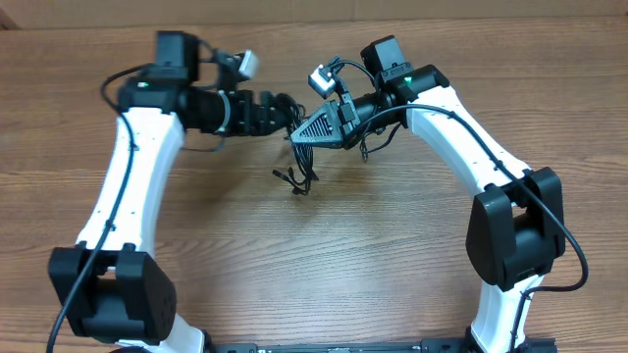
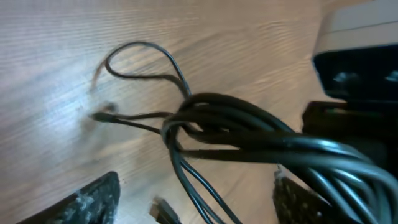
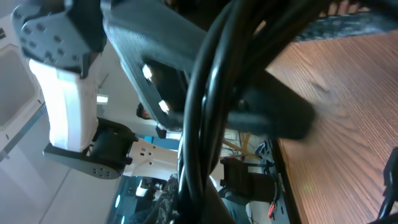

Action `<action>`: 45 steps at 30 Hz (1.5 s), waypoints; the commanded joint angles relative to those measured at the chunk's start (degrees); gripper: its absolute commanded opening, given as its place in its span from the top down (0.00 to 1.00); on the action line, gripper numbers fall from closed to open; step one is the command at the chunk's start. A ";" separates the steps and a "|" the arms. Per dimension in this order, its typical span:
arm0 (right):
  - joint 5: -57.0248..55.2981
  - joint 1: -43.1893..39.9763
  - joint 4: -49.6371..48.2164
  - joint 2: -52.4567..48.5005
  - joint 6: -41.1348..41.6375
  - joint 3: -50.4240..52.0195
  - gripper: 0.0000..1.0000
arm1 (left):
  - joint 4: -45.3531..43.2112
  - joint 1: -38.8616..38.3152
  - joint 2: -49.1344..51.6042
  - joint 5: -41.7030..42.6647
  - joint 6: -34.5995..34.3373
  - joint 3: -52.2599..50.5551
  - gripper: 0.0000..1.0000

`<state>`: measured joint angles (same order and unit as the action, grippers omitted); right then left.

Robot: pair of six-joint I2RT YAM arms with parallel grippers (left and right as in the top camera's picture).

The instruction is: Untangle cables

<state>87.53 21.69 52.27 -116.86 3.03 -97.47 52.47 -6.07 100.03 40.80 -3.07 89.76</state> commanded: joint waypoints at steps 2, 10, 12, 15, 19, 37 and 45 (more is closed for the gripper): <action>2.38 0.20 -0.20 1.66 0.17 -1.29 0.96 | -4.50 -4.74 -0.26 -14.43 -6.47 0.72 0.31; 2.40 0.20 -0.39 1.66 0.17 -1.29 0.96 | -9.09 -10.16 1.03 -19.80 -8.35 0.72 0.56; 2.40 0.20 -0.39 1.66 0.17 -1.29 0.96 | -10.75 -10.69 1.73 -19.93 -9.09 0.72 0.58; 2.38 0.17 -0.39 1.66 0.17 -1.29 0.96 | -12.13 -11.06 3.45 -20.04 -10.99 0.72 0.81; 2.38 0.17 -0.39 1.66 0.17 -1.29 0.96 | -12.46 -10.99 6.08 -19.93 -12.00 0.72 0.96; -30.08 -0.24 2.03 1.66 7.63 -1.27 0.96 | -3.87 -0.90 0.76 6.88 -8.72 0.85 0.96; -48.30 -1.20 3.17 1.66 9.44 -1.22 0.96 | 5.33 4.31 0.76 14.45 -1.92 1.49 0.96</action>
<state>50.57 21.30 55.05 -116.86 11.03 -97.49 56.18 -3.88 102.96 47.57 -9.91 90.11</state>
